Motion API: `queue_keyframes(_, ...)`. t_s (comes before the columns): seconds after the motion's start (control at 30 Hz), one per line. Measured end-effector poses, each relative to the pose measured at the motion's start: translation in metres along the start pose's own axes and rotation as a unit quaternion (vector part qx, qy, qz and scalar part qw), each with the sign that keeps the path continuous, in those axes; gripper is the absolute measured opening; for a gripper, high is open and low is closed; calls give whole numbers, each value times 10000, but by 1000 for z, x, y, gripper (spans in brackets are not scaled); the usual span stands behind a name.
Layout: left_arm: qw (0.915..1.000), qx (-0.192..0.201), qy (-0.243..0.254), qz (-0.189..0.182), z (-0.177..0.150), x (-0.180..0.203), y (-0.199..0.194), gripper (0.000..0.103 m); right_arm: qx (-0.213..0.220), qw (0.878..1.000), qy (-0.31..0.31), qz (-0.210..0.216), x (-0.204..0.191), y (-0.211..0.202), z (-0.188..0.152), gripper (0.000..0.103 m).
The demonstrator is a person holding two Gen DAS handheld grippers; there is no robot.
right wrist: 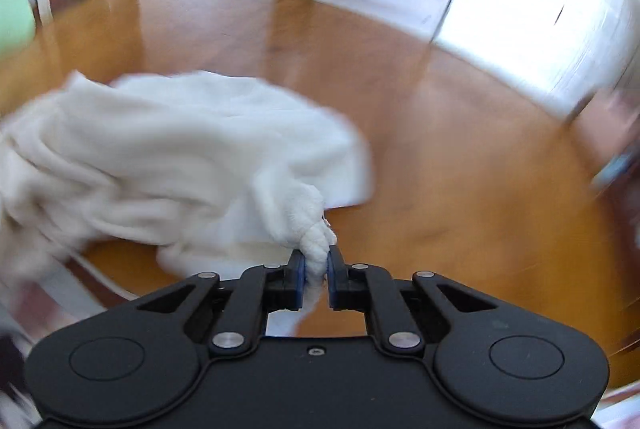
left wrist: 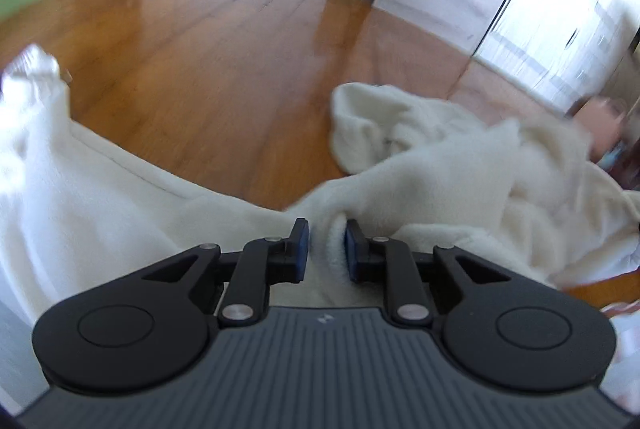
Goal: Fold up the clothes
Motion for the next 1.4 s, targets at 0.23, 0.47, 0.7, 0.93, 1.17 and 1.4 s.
queue_keyframes(0.23,9838,-281,-232,-1753,9,31,-36,21,-724,9765,-1133,-1685,113,-61,26,11)
queue_keyframes(0.47,9733,-1113,1055,-1710,-35,123,-14,31,-1973,9309,-1069,-2884,170,4,-25,28)
queue_keyframes(0.7,9658,-1080,1858,-1450,-65,166,-4,57,-928,9888,1028,-554,106,3,-57,52)
queue_keyframes(0.93,9682,-1278,1704,-1311,-55,138,25,1,-791,9673,1729,1681,23,32,-84,57)
queue_keyframes(1.17,9806,-502,1685,-866,-2,113,10,1,-576,9842,392,1625,-32,35,-94,57)
queue_keyframes(1.4,9811,-787,1694,-499,-22,98,22,1,-631,9875,-320,1406,-52,37,-105,57)
Point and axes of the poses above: each gripper's, at about its wrist camera, not at the fingertips, and y roughly the way its jaws point, x to its right, z to its top, the point moved 1 cm from there along y, roughly the way its jaws point, and after that the axes turned 4 degrees about x, right-handed, at the moved point
